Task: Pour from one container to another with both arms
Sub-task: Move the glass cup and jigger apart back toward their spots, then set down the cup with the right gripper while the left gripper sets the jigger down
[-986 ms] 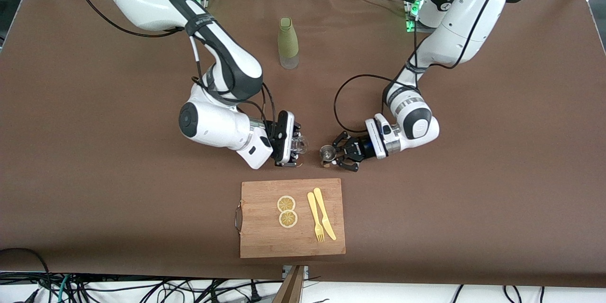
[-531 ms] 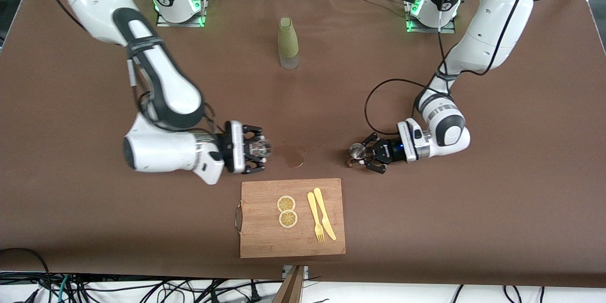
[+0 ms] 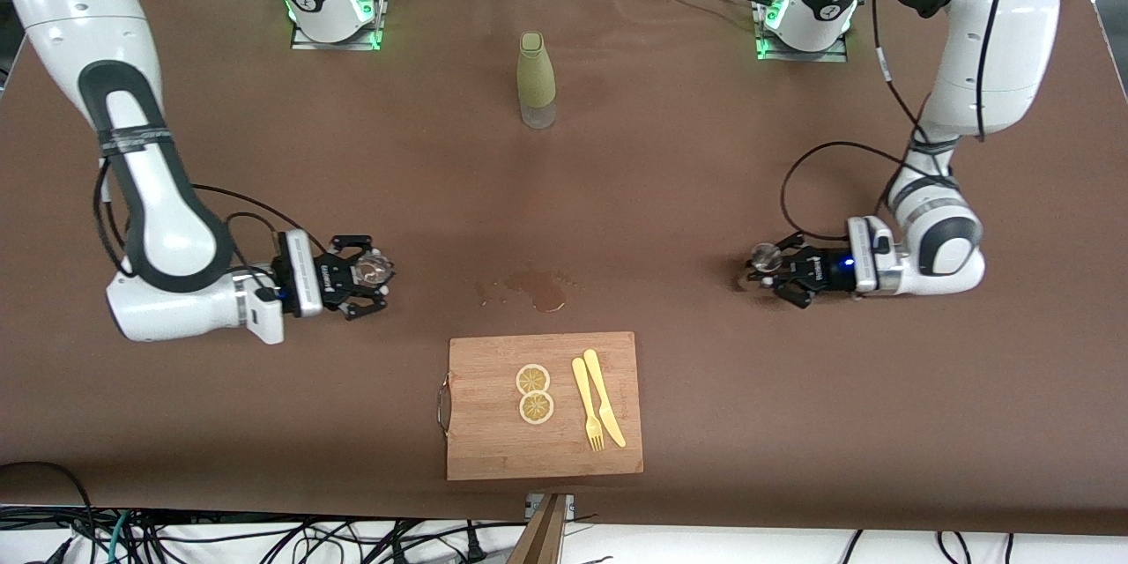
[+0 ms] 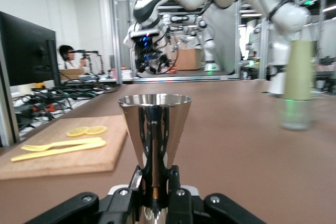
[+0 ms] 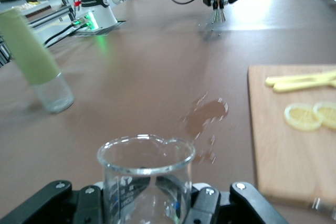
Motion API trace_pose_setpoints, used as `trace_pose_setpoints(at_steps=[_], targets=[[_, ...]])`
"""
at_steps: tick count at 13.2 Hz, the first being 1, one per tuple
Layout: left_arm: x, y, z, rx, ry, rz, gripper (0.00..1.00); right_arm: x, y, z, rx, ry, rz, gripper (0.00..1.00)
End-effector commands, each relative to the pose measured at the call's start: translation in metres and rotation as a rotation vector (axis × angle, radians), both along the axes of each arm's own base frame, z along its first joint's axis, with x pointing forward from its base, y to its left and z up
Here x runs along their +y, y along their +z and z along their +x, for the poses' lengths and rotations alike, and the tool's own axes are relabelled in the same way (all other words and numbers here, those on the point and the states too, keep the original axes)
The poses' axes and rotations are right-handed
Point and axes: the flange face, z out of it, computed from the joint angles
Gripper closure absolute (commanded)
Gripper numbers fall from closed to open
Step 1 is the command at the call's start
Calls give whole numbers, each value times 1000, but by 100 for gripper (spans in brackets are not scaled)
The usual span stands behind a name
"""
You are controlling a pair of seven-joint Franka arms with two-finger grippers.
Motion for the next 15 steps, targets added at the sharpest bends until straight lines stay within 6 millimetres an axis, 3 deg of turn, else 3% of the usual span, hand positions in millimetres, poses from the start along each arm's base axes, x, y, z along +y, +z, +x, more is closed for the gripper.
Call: trace_pose_setpoints(at_steps=[1,4,6,7,11,12,13,14,15], targets=[[51,12,-24,15,-54,1,100,-59,-55,-43,25,-64,145,100],[88,2,-41,-3,-63,-31,100,-103,-103,-76,35,-109,209,100],[113,-7,-57,-12,-61,-47,100,-116,-148,-99,78,-137,263,100],[123,-9,-61,-21,-53,-59,100,-118,-161,-105,91,-147,282,100],[155,-28,-77,-4,11,-78,100,-116,-168,-107,84,-147,282,100],[166,-29,-70,-35,12,-67,100,-114,-167,-106,82,-144,281,63],[167,-33,-65,-51,3,-67,100,-113,-167,-106,82,-142,281,52],[167,-37,-66,-48,1,-76,100,-113,-166,-106,83,-139,285,1],[167,-38,-67,-51,-1,-81,100,-113,-164,-105,83,-138,286,0]])
